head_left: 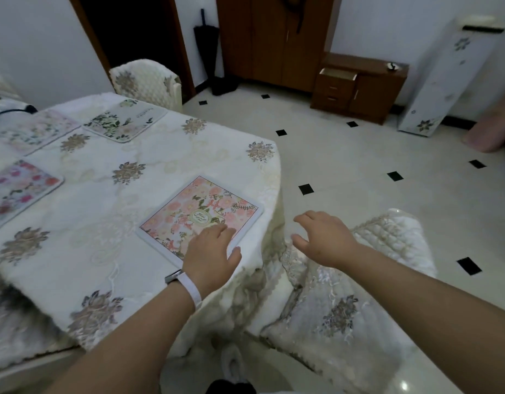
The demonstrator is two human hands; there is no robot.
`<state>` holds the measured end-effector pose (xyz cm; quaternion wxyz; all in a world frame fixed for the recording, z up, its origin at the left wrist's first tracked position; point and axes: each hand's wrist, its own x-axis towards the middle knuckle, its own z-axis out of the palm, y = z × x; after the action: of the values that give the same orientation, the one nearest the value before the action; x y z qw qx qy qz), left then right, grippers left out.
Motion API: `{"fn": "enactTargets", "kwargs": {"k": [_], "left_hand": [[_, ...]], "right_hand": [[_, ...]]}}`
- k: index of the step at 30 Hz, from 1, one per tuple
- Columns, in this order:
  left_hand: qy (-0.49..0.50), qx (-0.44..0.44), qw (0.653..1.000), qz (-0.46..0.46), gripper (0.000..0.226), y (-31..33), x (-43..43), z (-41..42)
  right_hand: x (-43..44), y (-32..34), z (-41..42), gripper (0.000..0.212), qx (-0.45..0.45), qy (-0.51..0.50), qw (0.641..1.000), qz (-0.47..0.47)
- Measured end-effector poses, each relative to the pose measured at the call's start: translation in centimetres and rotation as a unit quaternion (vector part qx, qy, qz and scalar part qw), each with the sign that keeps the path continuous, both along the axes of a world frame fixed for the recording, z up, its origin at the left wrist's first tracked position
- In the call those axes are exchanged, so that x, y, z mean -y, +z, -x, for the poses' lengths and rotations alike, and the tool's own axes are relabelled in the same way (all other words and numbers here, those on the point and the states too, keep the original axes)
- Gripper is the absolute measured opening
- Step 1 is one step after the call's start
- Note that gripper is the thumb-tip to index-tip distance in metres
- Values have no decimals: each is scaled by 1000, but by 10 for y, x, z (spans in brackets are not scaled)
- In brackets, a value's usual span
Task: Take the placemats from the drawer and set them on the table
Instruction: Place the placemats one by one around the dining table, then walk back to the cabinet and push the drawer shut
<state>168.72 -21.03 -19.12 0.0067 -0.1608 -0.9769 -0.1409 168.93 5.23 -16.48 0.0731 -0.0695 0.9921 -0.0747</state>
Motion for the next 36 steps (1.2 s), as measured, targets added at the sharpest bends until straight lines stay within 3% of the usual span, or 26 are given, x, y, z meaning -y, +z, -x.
{"fn": "enactTargets", "kwargs": {"k": [9, 14, 23, 30, 36], "left_hand": [[-67, -33, 997, -9, 40, 31, -133, -95], [-147, -44, 988, -2, 53, 34, -212, -123], [-281, -57, 958, 5, 54, 47, -340, -145], [-355, -39, 934, -3, 56, 39, -433, -141], [-395, -3, 919, 9, 64, 16, -500, -114]], "right_hand": [[-118, 24, -119, 54, -31, -24, 999, 20], [-191, 28, -190, 52, -35, -81, 996, 14], [-304, 38, -286, 54, -52, -202, 978, 5], [-367, 38, -318, 54, -45, -273, 961, -15], [-422, 22, -294, 55, -10, -298, 954, -22]]}}
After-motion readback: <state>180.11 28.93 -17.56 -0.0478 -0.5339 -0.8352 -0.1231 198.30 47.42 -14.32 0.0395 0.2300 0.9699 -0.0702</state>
